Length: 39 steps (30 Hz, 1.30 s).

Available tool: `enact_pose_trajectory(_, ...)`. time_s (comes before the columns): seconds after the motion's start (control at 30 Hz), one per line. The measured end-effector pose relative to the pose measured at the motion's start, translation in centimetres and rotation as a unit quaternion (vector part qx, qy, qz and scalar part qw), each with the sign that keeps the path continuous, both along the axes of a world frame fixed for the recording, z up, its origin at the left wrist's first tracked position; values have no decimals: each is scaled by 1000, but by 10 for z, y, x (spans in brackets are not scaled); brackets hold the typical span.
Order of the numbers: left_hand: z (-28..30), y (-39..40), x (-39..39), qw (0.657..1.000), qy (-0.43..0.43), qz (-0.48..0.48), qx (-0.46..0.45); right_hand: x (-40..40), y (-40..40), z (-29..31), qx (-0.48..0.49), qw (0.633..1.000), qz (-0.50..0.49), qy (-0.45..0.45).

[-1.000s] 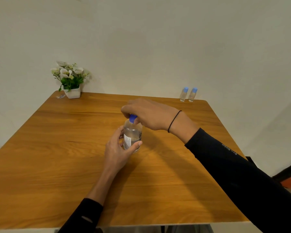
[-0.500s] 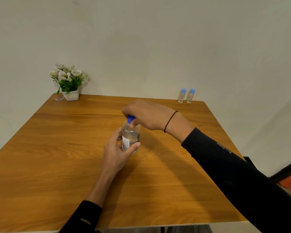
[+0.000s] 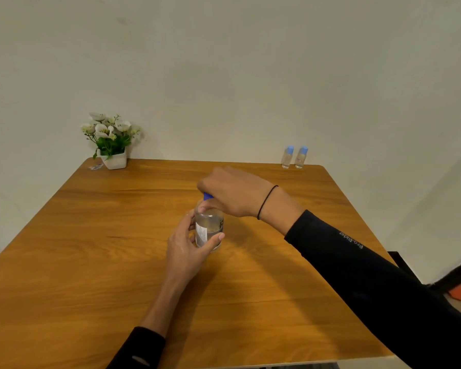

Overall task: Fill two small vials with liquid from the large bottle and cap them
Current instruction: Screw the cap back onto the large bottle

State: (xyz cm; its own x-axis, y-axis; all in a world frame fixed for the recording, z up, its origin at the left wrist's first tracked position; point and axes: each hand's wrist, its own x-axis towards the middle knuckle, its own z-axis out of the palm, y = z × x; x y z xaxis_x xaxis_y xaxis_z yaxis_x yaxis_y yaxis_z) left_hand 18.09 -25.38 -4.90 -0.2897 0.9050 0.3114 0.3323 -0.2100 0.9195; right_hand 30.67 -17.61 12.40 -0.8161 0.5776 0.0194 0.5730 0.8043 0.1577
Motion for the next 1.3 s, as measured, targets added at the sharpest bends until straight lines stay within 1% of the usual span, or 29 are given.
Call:
enact_pose_trajectory(0.03, -1, 1, 0, 1000, 1, 2, -2, -1, -1, -1, 12, 1000, -11, -8)
enact_pose_trajectory(0.1, -2, 1, 0, 1000, -3, 2, -2, -1, -3, -6, 17, 1000, 0, -10)
enact_pose_trajectory(0.2, -2, 2, 0, 1000, 0, -1, -5, 4, -2, -7, -37, 998, 43, 26)
enact_pose_trajectory(0.27, -1, 1, 0, 1000, 2, 3, -9, 7, -1, -4, -58, 997, 51, 30)
enact_pose_trajectory(0.33, 1, 1, 1, 1000, 1, 4, -11, 5, 1, -4, -35, 999, 16, 21)
enact_pose_trajectory(0.4, 2, -1, 3, 1000, 4, 5, -10, 4, 2, -5, 12, 1000, -15, 7)
enact_pose_trajectory(0.47, 3, -1, 3, 1000, 8, 5, -13, 4, -1, -5, 26, 999, -24, 4)
enact_pose_trajectory(0.57, 0, 0, 0, 1000, 5, 3, -17, 8, 0, -5, -44, 998, 6, 43)
enact_pose_trajectory(0.63, -1, 0, 0, 1000, 2, 2, -13, 9, 2, -3, -71, 996, 30, 46)
enact_pose_trajectory(0.67, -1, -1, 0, 1000, 2, 2, -12, 9, 3, -4, -64, 997, 28, 43)
enact_pose_trajectory(0.77, 2, -2, 0, 1000, 1, -3, -16, 6, 3, -5, -13, 999, -20, 43)
enact_pose_trajectory(0.83, 3, 0, -1, 1000, 6, -3, -16, 6, 3, -7, -8, 998, -42, 47)
enact_pose_trajectory(0.93, 4, 5, -7, 1000, 9, 2, -11, 11, 5, -16, -38, 994, -71, 80)
enact_pose_trajectory(1.0, 4, 11, -17, 1000, 15, -1, -13, 17, 6, -22, -35, 987, -88, 128)
enact_pose_trajectory(1.07, 4, 20, -29, 999, 24, 1, -22, 24, 5, -31, -50, 976, -114, 181)
enact_pose_trajectory(1.1, 5, 26, -36, 999, 37, 8, -27, 28, 5, -38, -61, 971, -125, 193)
enact_pose_trajectory(1.17, 8, 40, -50, 996, 68, 27, -42, 36, 2, -60, -93, 967, -141, 189)
enact_pose_trajectory(1.23, 13, 56, -64, 993, 86, 47, -67, 41, -3, -83, -147, 962, -148, 177)
enact_pose_trajectory(1.3, 20, 73, -79, 990, 88, 65, -91, 44, -13, -101, -192, 960, -147, 138)
